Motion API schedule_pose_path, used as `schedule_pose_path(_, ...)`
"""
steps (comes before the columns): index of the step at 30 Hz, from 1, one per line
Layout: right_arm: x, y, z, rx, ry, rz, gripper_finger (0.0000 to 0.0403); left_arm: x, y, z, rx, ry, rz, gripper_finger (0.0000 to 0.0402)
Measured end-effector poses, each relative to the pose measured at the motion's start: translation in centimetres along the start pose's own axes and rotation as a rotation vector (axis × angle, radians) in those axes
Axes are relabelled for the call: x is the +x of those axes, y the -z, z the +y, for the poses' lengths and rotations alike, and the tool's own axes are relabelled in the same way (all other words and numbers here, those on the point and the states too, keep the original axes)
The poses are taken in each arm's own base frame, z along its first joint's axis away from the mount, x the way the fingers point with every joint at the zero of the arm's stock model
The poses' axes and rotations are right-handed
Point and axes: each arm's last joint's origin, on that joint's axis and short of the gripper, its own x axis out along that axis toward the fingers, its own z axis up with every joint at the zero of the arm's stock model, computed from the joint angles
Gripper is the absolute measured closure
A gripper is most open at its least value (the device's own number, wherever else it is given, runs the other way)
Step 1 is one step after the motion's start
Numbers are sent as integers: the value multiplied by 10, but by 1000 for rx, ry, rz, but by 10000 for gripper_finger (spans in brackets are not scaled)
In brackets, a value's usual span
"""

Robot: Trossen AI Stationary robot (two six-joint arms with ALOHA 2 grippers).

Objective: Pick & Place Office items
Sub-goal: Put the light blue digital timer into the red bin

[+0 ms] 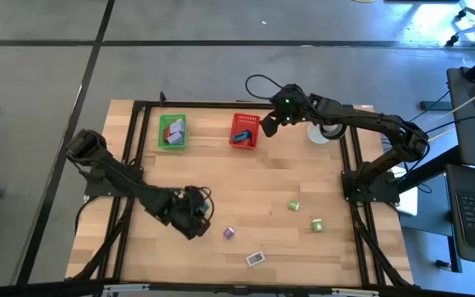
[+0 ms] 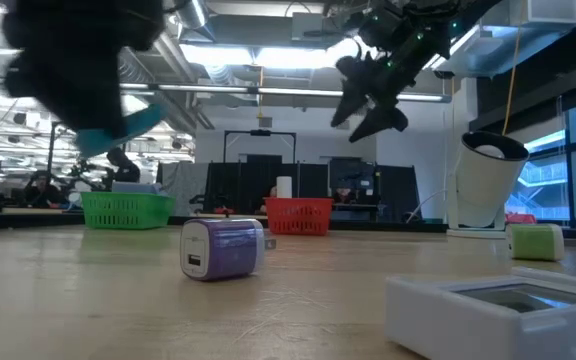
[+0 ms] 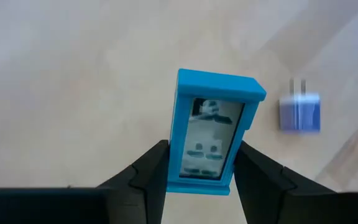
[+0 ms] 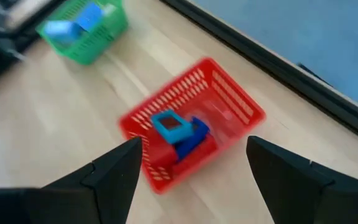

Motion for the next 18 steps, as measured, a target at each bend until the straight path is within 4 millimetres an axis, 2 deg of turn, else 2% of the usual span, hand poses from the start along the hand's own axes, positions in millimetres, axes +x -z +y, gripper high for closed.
schedule_pose_path(10,-34,-47,19,-47,-91,-140,111,-10,-51,18,91,-19,-139,253)
schedule_pose_path(18,-71,-77,32,-149,-100,-207,111,-36,-83,38,108,-19,-274,253)
